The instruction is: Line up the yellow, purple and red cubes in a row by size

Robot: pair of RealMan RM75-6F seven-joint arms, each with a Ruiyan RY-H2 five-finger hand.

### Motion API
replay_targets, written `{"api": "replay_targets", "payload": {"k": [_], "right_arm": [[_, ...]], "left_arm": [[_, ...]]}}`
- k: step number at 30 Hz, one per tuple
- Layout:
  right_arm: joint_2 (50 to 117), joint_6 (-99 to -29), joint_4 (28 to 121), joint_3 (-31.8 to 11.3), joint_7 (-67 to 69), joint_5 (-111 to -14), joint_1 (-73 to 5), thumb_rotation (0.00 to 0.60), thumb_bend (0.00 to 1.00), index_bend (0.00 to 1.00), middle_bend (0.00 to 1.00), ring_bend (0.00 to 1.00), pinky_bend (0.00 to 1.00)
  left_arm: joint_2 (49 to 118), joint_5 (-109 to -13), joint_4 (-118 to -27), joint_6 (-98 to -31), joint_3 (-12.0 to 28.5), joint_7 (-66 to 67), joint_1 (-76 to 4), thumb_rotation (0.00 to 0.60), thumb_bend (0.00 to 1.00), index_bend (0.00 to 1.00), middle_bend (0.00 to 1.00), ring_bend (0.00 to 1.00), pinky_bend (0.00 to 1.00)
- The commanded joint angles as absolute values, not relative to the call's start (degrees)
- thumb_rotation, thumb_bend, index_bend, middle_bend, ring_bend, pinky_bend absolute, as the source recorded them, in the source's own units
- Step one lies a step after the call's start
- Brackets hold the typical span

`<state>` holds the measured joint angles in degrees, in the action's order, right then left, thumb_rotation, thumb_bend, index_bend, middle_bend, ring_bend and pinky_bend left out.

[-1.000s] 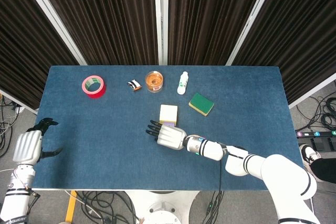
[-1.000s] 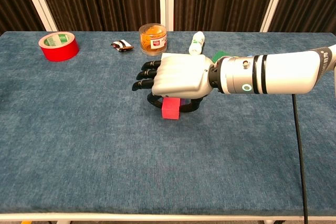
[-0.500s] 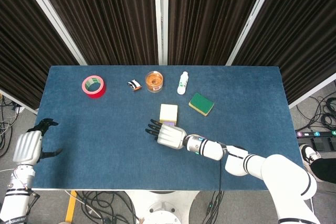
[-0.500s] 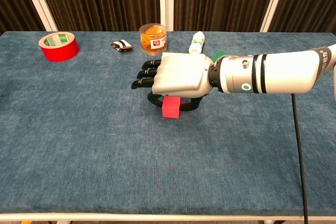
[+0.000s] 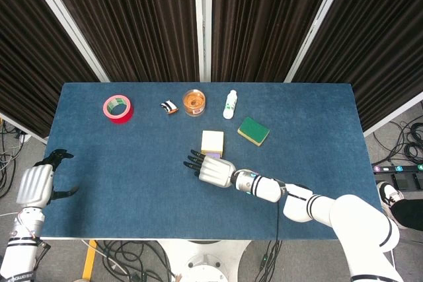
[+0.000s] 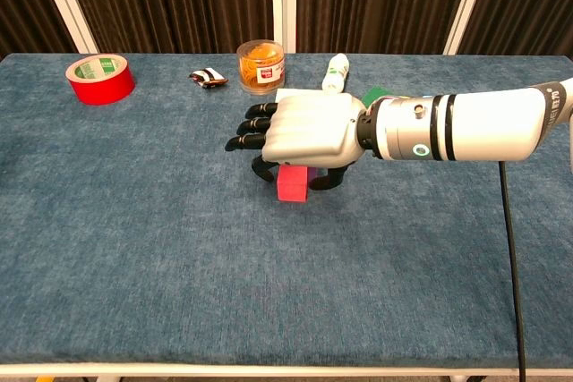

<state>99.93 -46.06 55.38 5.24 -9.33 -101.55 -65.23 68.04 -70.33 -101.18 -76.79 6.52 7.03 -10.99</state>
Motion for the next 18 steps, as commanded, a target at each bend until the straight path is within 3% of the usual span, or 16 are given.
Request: {"api": "replay_targets", "payload": {"k": [1, 11, 18], "right_arm": [[99.82, -45.86, 55.43, 5.18, -9.77, -101.41, -65.15, 0.600, 0.15, 0.29, 0.01, 0.00, 0.00], [97.34, -48.31, 58.63, 4.05, -11.21, -100.88, -64.11, 0.600, 0.15, 0.23, 0.00, 0.00, 0.00], [87.44, -54.76, 70.20, 1.14, -13.16, -96.10, -58.71, 0.600, 0.16, 0.12, 0.00, 0.00, 0.00]], "left_arm": [[68.04, -70.36, -101.19, -76.82, 6.54, 7.02, -10.99, 0.600, 0.07, 0.34, 0.30, 0.34, 0.36], [67.90, -70.50, -101.28, -77.32, 6.86, 7.06, -10.99, 0.600, 0.07, 0.34, 0.30, 0.34, 0.36], [68.43, -69.55, -99.39, -77.95, 7.40, 8.40, -11.04, 0.600, 0.07, 0.33, 0.30, 0.34, 0.36]]}}
